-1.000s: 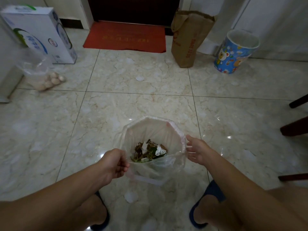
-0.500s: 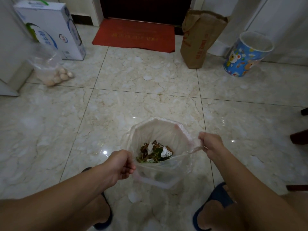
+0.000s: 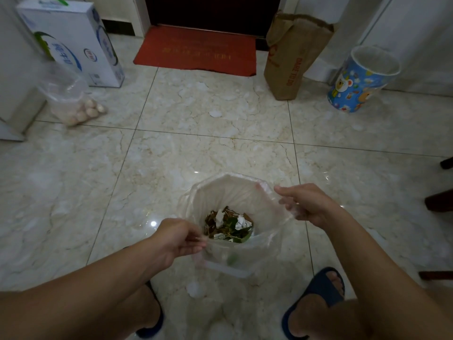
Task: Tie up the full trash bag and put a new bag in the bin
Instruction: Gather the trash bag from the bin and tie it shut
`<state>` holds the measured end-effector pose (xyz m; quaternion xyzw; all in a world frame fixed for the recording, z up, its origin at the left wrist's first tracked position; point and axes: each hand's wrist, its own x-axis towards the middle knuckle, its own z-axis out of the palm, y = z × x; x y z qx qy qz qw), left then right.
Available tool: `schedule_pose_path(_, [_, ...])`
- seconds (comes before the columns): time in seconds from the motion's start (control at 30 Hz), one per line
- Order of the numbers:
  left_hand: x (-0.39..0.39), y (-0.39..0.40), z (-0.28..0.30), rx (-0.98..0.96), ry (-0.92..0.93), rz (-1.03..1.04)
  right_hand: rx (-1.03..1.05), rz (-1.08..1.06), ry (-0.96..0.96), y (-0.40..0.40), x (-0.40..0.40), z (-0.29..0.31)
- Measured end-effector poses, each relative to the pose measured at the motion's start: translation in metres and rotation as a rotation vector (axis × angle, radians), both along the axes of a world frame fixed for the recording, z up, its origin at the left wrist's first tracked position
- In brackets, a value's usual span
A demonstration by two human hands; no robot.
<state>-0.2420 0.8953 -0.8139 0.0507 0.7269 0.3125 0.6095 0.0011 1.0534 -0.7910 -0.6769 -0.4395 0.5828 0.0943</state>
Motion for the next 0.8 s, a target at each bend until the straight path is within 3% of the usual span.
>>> schedule_pose_path(0.23, [-0.005,0.002,0.004,-0.013,0.093,0.096,0.008,0.114,-0.026,0.001,0.01,-0.001])
schedule_pose_path(0.53, [-0.024,0.017,-0.006,0.034,0.204,0.255,-0.007,-0.054,0.137,0.002,-0.002,-0.014])
schedule_pose_path(0.7, [-0.033,0.031,-0.012,-0.036,0.149,0.248,0.073,-0.027,0.006,0.007,-0.018,-0.013])
schedule_pose_path(0.8, [-0.037,0.038,-0.015,-0.097,0.114,0.171,0.107,0.113,-0.072,0.011,-0.025,-0.004])
